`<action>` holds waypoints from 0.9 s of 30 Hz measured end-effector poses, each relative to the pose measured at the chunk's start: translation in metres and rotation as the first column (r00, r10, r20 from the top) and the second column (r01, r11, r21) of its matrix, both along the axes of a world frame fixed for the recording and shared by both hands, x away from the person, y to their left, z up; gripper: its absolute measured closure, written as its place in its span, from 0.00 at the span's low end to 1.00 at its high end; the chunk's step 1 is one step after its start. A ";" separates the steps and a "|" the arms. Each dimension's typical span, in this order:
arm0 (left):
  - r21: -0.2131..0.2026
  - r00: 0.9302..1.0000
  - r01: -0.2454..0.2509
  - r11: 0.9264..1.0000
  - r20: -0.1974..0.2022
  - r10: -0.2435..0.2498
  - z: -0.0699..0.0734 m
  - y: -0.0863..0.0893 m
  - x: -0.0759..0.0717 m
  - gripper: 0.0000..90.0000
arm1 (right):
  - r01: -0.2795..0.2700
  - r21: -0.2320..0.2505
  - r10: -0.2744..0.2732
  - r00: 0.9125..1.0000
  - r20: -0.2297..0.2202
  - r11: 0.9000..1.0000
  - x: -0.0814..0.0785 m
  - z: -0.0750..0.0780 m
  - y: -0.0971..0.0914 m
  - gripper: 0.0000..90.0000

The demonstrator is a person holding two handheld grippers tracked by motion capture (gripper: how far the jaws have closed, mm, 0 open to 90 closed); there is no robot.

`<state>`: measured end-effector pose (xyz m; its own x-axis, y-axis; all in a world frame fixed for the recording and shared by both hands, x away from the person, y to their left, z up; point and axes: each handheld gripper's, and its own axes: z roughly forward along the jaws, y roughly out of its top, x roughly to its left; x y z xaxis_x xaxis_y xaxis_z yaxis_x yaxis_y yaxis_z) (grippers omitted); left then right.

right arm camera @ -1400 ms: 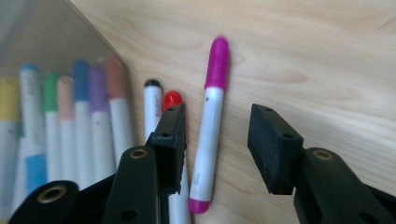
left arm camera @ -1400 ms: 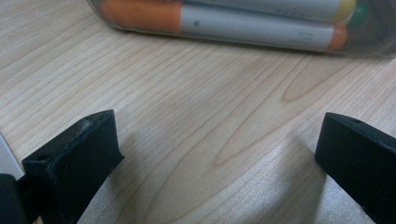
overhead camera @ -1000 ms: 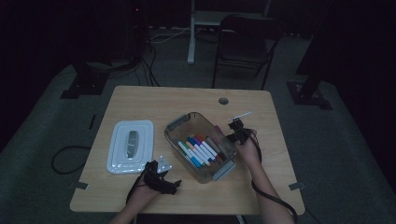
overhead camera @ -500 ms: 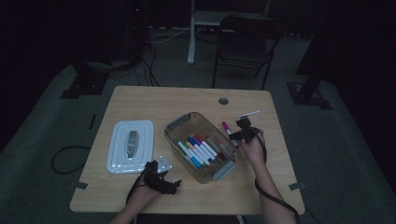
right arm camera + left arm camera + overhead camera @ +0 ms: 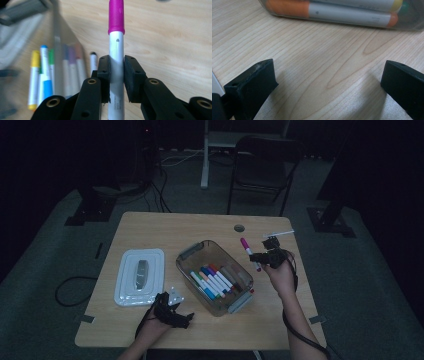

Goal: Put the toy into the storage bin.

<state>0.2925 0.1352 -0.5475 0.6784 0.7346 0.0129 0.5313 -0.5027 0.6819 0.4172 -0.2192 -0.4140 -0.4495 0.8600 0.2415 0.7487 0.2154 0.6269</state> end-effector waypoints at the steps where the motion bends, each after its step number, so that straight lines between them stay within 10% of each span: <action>1: 0.001 1.000 0.000 1.000 0.000 0.000 0.000 0.000 0.000 0.00 | -0.005 0.003 0.005 1.000 0.006 1.000 -0.002 0.003 0.001 0.85; 14: -0.002 1.000 -0.001 1.000 0.002 0.001 0.000 0.000 0.000 0.00 | -0.163 0.031 0.161 0.985 0.060 0.986 -0.026 0.033 0.043 0.85; 27: 0.000 1.000 -0.001 1.000 0.002 0.001 0.000 0.000 0.000 0.00 | -0.355 0.001 0.355 0.935 -0.024 0.935 -0.033 0.018 0.109 0.85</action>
<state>0.2926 0.1351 -0.5475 0.6780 0.7349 0.0143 0.5303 -0.5025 0.6829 0.3838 -0.1104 -0.3965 -0.7201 0.6462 0.2530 0.6374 0.4718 0.6092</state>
